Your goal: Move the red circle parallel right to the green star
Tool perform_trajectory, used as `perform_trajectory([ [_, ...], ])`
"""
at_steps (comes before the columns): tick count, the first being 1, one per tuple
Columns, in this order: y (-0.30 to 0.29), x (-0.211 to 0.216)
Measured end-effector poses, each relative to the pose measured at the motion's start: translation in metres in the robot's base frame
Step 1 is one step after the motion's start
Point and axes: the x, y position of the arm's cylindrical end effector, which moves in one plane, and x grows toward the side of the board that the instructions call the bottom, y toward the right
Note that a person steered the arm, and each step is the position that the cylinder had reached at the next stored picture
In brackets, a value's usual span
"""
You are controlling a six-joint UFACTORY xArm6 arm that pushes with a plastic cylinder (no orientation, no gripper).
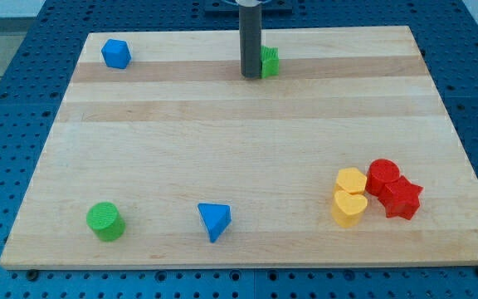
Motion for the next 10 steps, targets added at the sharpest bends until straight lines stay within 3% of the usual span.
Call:
perform_trajectory([
  [3,-0.048,0.003],
  [7,-0.051,-0.001],
  [8,-0.019,0.029],
  [9,0.050,0.072],
  [10,0.162,0.091],
])
